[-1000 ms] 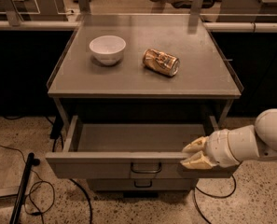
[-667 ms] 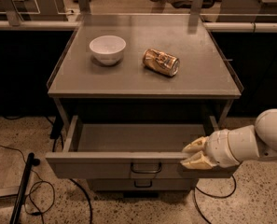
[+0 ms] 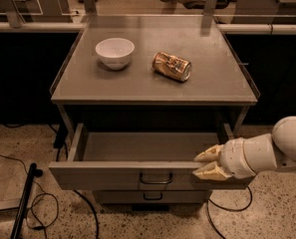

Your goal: Open top drawer

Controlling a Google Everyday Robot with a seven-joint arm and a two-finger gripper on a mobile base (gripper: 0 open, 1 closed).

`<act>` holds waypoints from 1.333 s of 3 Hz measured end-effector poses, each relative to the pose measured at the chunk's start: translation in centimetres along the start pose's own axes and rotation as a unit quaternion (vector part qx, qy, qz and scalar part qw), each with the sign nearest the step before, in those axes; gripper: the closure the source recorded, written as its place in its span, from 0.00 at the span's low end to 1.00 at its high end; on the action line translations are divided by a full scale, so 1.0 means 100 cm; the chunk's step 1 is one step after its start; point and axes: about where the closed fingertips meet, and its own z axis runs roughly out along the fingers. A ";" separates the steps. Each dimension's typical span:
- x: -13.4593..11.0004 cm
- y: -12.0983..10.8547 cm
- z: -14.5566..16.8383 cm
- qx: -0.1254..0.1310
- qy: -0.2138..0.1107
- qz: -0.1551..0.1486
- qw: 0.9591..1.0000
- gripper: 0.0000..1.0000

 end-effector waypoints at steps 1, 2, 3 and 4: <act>0.000 0.000 0.000 0.000 0.000 0.000 1.000 0.03; 0.000 0.000 0.000 0.000 0.000 0.000 1.000 1.00; 0.016 0.028 -0.017 0.007 -0.006 0.012 1.000 1.00; 0.020 0.051 -0.028 0.013 -0.014 0.015 1.000 1.00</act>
Offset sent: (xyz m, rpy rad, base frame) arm 0.0000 0.0000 0.0000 0.0000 0.0000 0.0000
